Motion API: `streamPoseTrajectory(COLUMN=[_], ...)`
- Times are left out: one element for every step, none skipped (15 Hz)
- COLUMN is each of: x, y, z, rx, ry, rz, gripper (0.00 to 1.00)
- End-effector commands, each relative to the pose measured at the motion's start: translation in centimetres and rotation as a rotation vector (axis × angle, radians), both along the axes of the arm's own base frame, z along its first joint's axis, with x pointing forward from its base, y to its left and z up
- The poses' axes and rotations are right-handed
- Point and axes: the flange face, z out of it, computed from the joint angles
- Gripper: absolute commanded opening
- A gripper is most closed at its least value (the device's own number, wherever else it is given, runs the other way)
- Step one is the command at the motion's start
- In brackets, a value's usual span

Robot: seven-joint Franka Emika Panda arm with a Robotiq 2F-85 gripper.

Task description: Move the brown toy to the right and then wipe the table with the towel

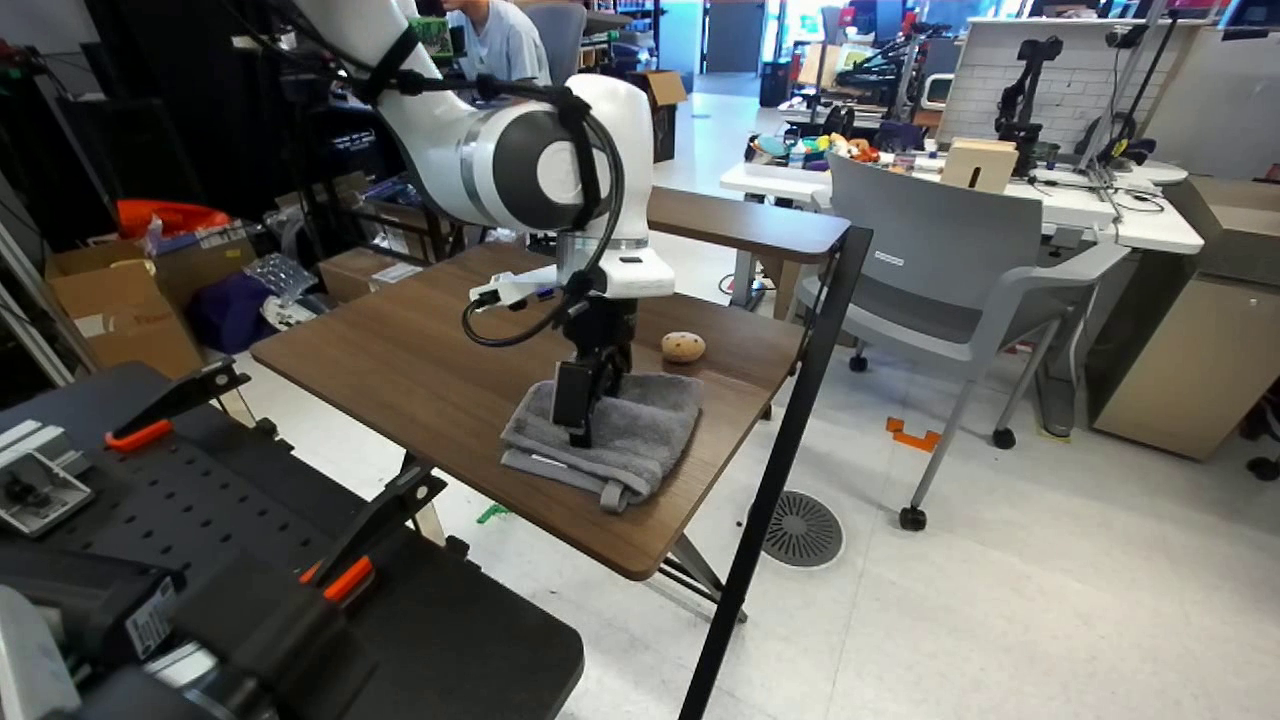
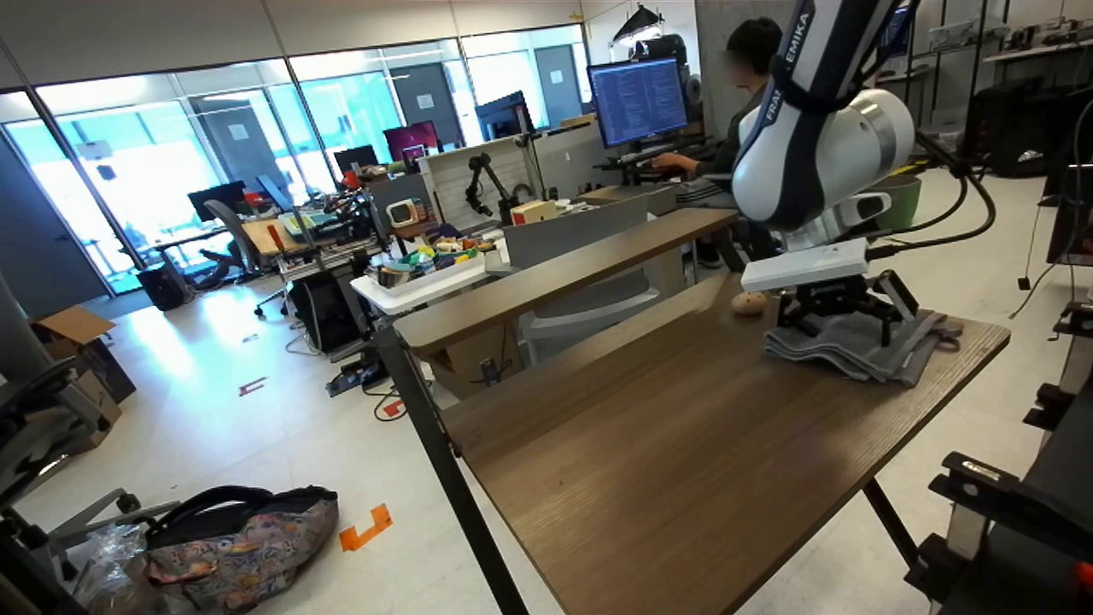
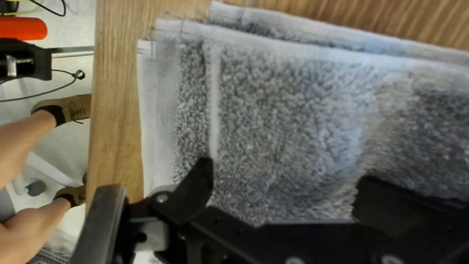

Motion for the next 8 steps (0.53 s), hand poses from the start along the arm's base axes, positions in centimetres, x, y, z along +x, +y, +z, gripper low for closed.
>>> streamPoseTrajectory(x=[-0.9, -0.9, -0.9, -0.8, -0.5, -0.3, -0.1, 0.1], y=[-2.0, -1.5, -0.8, 0.2, 2.0, 3.5, 4.7, 6.0], z=[-1.6, -1.6, -1.5, -1.4, -1.6, -1.4, -1.0, -0.4], rx=[-0.050, -0.057, -0.064, -0.054, -0.053, -0.055, -0.061, -0.061], ry=[0.051, 0.054, 0.045, 0.039, 0.026, 0.016, 0.005, -0.008], rz=[-0.057, -0.040, -0.017, 0.014, 0.065, 0.111, 0.145, 0.178], gripper=[1.00, 1.00, 1.00, 1.00, 1.00, 1.00, 1.00, 1.00])
